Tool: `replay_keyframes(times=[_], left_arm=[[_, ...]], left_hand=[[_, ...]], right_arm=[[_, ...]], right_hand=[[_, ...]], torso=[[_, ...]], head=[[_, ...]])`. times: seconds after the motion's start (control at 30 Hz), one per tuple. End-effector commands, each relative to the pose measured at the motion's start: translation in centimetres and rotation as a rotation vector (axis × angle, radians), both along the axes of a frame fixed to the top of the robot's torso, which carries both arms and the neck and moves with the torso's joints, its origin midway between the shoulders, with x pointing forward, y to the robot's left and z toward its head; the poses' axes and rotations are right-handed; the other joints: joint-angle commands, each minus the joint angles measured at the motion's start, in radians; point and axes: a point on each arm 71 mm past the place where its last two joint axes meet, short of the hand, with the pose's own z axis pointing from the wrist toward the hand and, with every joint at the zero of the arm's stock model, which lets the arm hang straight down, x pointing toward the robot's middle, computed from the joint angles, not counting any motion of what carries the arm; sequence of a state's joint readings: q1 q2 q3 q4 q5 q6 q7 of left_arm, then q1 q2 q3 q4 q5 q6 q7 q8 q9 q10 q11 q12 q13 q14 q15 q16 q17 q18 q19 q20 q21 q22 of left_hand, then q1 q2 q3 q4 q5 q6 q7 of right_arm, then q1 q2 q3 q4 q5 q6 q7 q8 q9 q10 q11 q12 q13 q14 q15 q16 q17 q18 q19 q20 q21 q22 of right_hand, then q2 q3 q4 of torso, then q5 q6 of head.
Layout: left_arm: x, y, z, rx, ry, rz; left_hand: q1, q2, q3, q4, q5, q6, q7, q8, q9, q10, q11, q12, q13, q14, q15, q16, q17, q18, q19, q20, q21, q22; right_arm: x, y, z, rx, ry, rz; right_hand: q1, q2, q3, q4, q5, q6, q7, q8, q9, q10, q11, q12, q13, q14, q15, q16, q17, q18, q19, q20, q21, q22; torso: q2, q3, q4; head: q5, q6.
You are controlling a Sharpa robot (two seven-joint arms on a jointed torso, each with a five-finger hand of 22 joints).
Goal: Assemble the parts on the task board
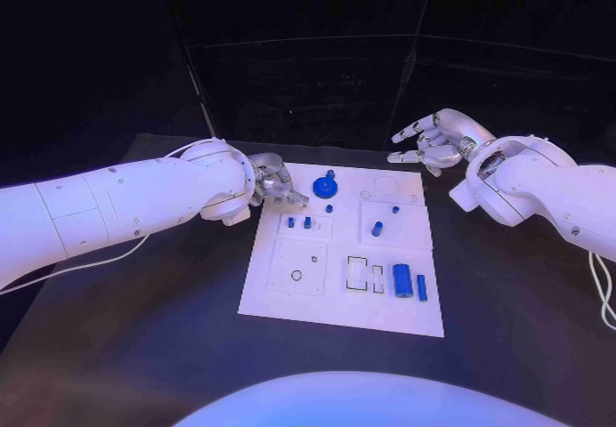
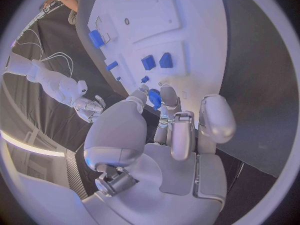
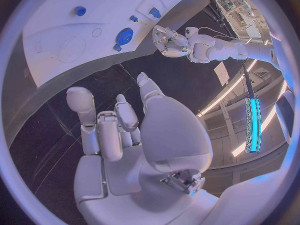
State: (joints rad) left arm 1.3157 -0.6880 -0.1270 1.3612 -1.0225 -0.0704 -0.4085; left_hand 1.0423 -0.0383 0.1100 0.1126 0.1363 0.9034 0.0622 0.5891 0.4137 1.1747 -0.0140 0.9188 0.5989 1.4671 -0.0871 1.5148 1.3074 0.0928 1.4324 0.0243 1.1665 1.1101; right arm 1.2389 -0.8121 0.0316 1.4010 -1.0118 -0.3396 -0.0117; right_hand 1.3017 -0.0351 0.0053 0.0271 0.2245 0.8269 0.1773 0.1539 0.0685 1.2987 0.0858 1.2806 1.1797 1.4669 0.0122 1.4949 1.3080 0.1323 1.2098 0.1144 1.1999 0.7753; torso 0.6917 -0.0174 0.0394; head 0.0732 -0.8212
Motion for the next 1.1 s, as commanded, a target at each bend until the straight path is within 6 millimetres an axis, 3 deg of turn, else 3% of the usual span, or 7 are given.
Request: replay_keyframes(times=[0.03,0.17,0.23,0.37,0.57,0.7,1.1], left_arm=[[0.3,-0.4,1.1,-0.136,-0.102,0.004],[0.4,-1.1,1.6,-0.193,-0.162,-0.044],[0.5,-1.7,1.8,-0.220,-0.190,-0.080],[0.6,-3.0,2.0,-0.249,-0.258,-0.179],[0.4,-4.7,1.2,-0.198,-0.329,-0.338],[0.5,-5.4,0.4,-0.132,-0.343,-0.418],[0.6,-6.2,-1.3,0.020,-0.328,-0.519]], left_hand=[[0.027,0.003,-0.016,-0.001,0.005,-0.027,0.013,-0.019,-0.014,-0.024,0.010,-0.014,-0.018,0.072,0.015,-0.018,0.139,0.014,-0.014,0.007,-0.037,-0.037],[0.104,0.006,-0.030,-0.025,0.007,-0.069,0.038,-0.052,-0.046,-0.089,0.034,-0.054,-0.047,0.051,0.033,-0.068,0.067,0.034,-0.053,0.023,-0.148,-0.147],[0.166,0.012,-0.021,-0.050,0.005,-0.086,0.054,-0.074,-0.067,-0.165,0.053,-0.109,-0.081,-0.010,0.051,-0.175,-0.080,0.065,-0.132,0.035,-0.318,-0.314],[0.270,0.023,0.024,-0.098,0.004,-0.102,0.076,-0.121,-0.111,-0.266,0.081,-0.220,-0.162,-0.108,0.074,-0.311,-0.255,0.083,-0.216,0.060,-0.470,-0.446],[0.329,-0.009,0.091,-0.147,-0.020,-0.070,0.085,-0.217,-0.195,-0.292,0.099,-0.375,-0.310,-0.133,0.089,-0.328,-0.303,0.088,-0.214,0.080,-0.504,-0.467],[0.323,-0.035,0.117,-0.163,-0.028,-0.035,0.078,-0.274,-0.240,-0.279,0.103,-0.444,-0.391,-0.091,0.095,-0.266,-0.253,0.089,-0.181,0.083,-0.495,-0.464],[0.314,-0.044,0.135,-0.185,-0.033,0.025,0.068,-0.341,-0.289,-0.270,0.105,-0.519,-0.486,0.001,0.092,-0.137,-0.110,0.056,-0.059,0.078,-0.291,-0.271]], right_arm=[[0.0,0.0,0.2,0.002,-0.012,0.006],[0.0,0.0,0.2,0.002,-0.011,0.005],[0.0,0.0,0.2,0.002,-0.011,0.006],[0.0,0.2,0.2,0.002,-0.011,0.008],[0.0,0.3,0.2,0.003,-0.011,0.011],[0.0,0.4,0.2,0.004,-0.012,0.014],[0.0,0.7,0.2,0.005,-0.012,0.020]], right_hand=[[0.001,0.003,-0.005,0.003,0.005,0.003,-0.001,0.004,-0.002,0.002,0.001,0.002,-0.001,0.064,-0.004,-0.004,0.085,0.008,-0.005,-0.001,-0.003,-0.002],[0.001,0.003,-0.005,0.003,0.005,0.003,-0.001,0.004,-0.002,0.002,0.001,0.002,-0.001,0.064,-0.004,-0.004,0.085,0.008,-0.005,-0.001,-0.003,-0.002],[0.001,0.003,-0.005,0.003,0.005,0.003,-0.001,0.004,-0.002,0.002,0.001,0.002,-0.001,0.064,-0.004,-0.004,0.085,0.008,-0.005,-0.001,-0.003,-0.002],[0.000,0.003,-0.006,0.004,0.006,0.002,-0.001,0.004,-0.002,0.003,0.001,0.002,0.000,0.064,-0.004,-0.004,0.085,0.008,-0.005,-0.001,-0.004,-0.002],[0.000,0.003,-0.006,0.004,0.006,0.002,-0.001,0.004,-0.002,0.003,0.001,0.002,0.000,0.064,-0.004,-0.004,0.085,0.008,-0.005,-0.001,-0.004,-0.002],[0.000,0.003,-0.006,0.004,0.006,0.002,-0.001,0.004,-0.002,0.003,0.001,0.002,0.000,0.064,-0.004,-0.004,0.085,0.008,-0.005,-0.001,-0.004,-0.002],[0.001,0.004,-0.006,0.005,0.006,0.002,-0.001,0.004,-0.002,0.003,0.001,0.002,0.000,0.064,-0.004,-0.004,0.085,0.008,-0.005,-0.001,-0.004,-0.002]], torso=[[0.000,-0.0002,-0.0001],[0.000,-0.0001,-0.0007],[0.001,0.0003,-0.0003],[0.002,-0.0004,-0.0020],[0.001,-0.0009,-0.0015],[0.002,-0.0010,-0.0020],[0.002,-0.0008,-0.0011]], head=[[0.000,0.001],[-0.001,0.004],[-0.004,0.005],[-0.006,0.007],[-0.008,0.010],[-0.012,0.012],[-0.018,0.013]])
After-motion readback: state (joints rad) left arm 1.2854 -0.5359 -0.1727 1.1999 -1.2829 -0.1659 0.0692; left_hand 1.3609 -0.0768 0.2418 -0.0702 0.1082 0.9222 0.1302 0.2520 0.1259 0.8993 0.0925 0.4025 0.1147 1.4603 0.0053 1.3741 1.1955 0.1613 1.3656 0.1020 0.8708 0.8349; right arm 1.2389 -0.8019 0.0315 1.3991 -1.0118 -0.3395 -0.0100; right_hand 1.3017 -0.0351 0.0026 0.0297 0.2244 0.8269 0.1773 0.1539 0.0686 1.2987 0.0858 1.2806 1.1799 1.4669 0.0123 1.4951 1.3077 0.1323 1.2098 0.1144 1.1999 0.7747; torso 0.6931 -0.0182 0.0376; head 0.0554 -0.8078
